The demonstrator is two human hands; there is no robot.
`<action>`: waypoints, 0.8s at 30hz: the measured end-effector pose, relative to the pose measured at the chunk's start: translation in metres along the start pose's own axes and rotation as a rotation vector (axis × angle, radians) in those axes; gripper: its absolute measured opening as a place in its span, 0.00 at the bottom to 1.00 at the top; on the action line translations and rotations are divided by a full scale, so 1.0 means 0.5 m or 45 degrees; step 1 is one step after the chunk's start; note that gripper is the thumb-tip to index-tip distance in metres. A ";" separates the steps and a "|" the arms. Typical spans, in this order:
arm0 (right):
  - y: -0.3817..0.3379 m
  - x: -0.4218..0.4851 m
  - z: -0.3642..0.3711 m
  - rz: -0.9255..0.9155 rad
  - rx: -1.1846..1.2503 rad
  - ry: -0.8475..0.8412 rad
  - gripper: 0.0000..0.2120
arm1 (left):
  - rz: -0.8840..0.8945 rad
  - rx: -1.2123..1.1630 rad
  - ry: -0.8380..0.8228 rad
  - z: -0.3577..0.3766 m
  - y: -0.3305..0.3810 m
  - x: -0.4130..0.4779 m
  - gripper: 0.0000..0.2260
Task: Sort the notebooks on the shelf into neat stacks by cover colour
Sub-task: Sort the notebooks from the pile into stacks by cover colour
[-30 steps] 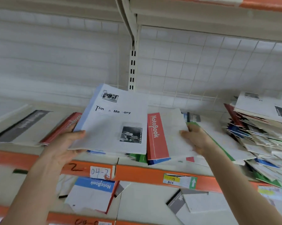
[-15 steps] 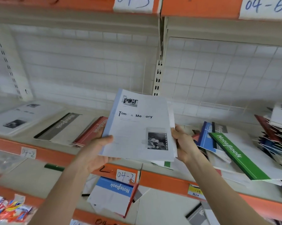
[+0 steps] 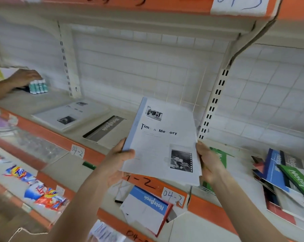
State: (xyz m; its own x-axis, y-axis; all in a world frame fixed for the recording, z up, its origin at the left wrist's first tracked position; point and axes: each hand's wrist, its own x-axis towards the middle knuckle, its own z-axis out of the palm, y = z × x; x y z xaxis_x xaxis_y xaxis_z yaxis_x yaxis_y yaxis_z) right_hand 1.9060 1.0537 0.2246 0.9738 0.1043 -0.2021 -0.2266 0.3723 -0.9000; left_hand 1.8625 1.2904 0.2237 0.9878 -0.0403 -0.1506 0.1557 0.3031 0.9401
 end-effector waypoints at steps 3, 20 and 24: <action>0.023 0.029 0.054 -0.028 0.007 0.000 0.12 | -0.005 0.170 -0.016 -0.063 0.031 0.020 0.19; 0.137 0.209 0.398 -0.142 -0.019 0.225 0.13 | 0.168 0.006 0.372 -0.524 0.206 0.205 0.15; 0.153 0.217 0.426 -0.141 -0.063 0.322 0.12 | 0.188 -0.064 0.536 -0.589 0.210 0.238 0.17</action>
State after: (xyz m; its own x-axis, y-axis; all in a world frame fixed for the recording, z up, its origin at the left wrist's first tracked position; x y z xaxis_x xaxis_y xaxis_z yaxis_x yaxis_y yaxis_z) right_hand 1.9904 1.2897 0.2162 0.9678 -0.1702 -0.1853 -0.1230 0.3224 -0.9386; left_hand 1.9940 1.5977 0.2147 0.9086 0.3945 -0.1373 0.0028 0.3229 0.9464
